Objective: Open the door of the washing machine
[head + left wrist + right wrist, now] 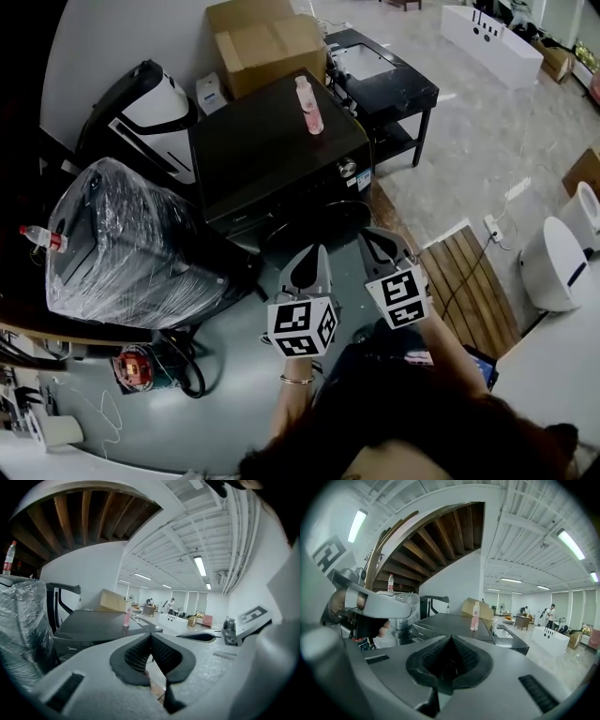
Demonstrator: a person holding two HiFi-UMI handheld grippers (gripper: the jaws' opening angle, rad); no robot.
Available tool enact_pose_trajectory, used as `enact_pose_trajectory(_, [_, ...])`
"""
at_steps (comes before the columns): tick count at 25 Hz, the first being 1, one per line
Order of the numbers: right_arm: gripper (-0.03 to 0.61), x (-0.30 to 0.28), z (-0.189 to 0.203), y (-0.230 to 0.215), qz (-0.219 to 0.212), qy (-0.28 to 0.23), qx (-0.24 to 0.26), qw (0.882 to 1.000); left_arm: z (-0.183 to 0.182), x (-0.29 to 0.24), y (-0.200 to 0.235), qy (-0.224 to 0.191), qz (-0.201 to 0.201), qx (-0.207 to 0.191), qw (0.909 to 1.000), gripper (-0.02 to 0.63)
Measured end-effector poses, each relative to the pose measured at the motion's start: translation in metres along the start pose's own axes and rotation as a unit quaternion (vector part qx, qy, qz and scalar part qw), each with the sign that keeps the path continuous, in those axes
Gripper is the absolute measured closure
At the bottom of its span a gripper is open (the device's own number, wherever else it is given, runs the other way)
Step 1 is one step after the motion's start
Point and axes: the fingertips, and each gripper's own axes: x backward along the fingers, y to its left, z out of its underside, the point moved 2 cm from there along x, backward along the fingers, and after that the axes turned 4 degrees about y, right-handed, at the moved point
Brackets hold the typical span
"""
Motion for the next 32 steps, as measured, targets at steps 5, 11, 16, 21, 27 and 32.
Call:
enact_pose_trajectory(5, [0.578, -0.02, 0.003, -0.016, 0.006, 0.013, -0.001, 1.0, 0.001, -0.023, 0.002, 0.012, 0.012, -0.003, 0.9999, 0.6])
enact_pose_trajectory(11, [0.574, -0.05, 0.005, -0.041, 0.001, 0.019, 0.001, 1.0, -0.002, -0.06, 0.006, 0.02, 0.012, -0.003, 0.9997, 0.6])
enact_pose_trajectory(16, [0.569, -0.077, 0.012, -0.067, -0.01, 0.032, 0.003, 0.999, -0.004, -0.094, 0.014, 0.026, -0.001, 0.007, 0.9996, 0.6])
enact_pose_trajectory(21, [0.564, -0.101, 0.024, -0.089, -0.029, 0.047, 0.009, 0.998, -0.003, -0.124, 0.018, 0.031, -0.018, 0.013, 0.9993, 0.6])
enact_pose_trajectory(27, [0.552, -0.13, 0.038, -0.107, -0.061, 0.06, 0.029, 0.996, 0.003, -0.157, 0.023, 0.041, -0.034, 0.021, 0.9984, 0.6])
enact_pose_trajectory(32, [0.543, -0.153, 0.053, -0.116, -0.085, 0.075, 0.052, 0.992, 0.011, -0.182, 0.024, 0.05, -0.039, 0.024, 0.9977, 0.6])
